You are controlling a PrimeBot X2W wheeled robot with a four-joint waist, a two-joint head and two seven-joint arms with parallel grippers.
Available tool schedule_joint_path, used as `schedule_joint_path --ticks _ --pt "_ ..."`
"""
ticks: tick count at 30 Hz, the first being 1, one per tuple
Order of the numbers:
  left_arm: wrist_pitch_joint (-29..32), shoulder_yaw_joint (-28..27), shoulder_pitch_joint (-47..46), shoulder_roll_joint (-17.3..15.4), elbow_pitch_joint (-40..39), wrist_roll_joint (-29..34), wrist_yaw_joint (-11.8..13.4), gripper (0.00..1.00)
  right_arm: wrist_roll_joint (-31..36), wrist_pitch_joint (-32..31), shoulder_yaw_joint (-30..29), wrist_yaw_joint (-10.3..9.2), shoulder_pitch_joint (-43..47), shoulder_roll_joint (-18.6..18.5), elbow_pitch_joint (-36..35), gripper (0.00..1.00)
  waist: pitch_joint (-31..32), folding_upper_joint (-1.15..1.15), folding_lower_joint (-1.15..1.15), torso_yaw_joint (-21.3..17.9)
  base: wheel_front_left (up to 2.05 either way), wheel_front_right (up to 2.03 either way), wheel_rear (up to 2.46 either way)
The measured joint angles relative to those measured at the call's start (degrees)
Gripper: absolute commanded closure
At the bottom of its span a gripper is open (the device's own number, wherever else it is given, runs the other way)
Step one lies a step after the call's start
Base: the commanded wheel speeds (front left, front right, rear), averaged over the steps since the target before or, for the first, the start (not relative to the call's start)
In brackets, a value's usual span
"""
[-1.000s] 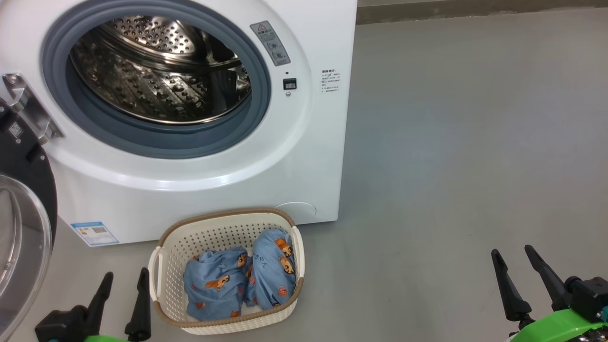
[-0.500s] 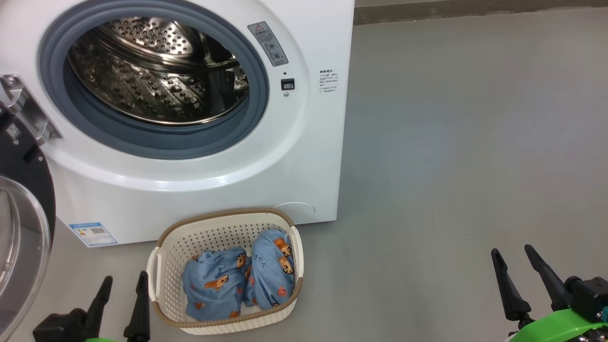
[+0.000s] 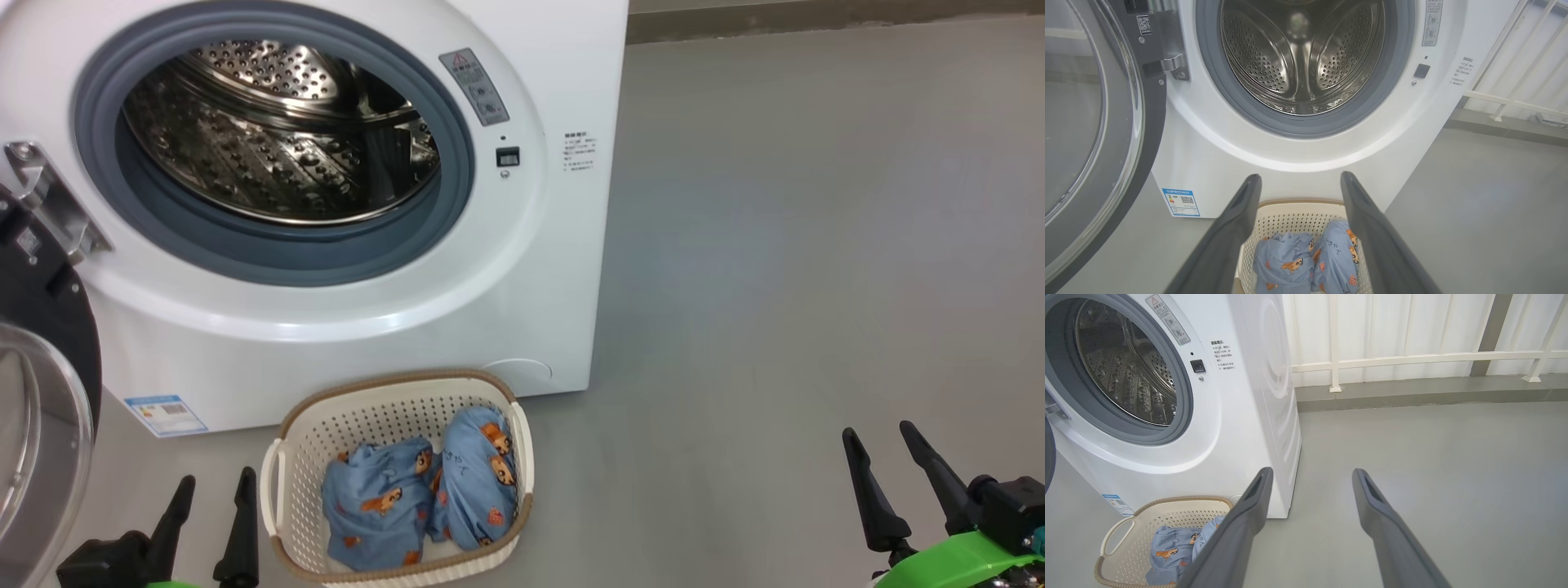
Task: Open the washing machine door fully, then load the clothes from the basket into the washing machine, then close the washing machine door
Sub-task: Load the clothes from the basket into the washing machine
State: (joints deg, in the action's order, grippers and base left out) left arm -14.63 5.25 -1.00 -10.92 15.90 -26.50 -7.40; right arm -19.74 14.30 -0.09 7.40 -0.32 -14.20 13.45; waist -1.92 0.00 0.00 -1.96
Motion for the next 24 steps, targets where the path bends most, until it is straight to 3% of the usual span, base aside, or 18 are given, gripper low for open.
schedule_joint_path --ticks 10,24 --pt "0.0 2.4 0.0 -0.7 -0.1 -0.5 0.0 0.0 0.0 0.0 0.5 0.0 0.0 0.3 0.1 0.0 0.3 0.0 0.0 -0.5 0.97 -1.35 0.37" --pt "0.0 3.3 -0.1 0.4 1.1 -0.3 0.0 0.0 0.0 0.0 0.3 0.0 0.0 0.7 0.0 0.0 -1.2 0.0 0.0 -0.4 0.06 -0.06 0.0"
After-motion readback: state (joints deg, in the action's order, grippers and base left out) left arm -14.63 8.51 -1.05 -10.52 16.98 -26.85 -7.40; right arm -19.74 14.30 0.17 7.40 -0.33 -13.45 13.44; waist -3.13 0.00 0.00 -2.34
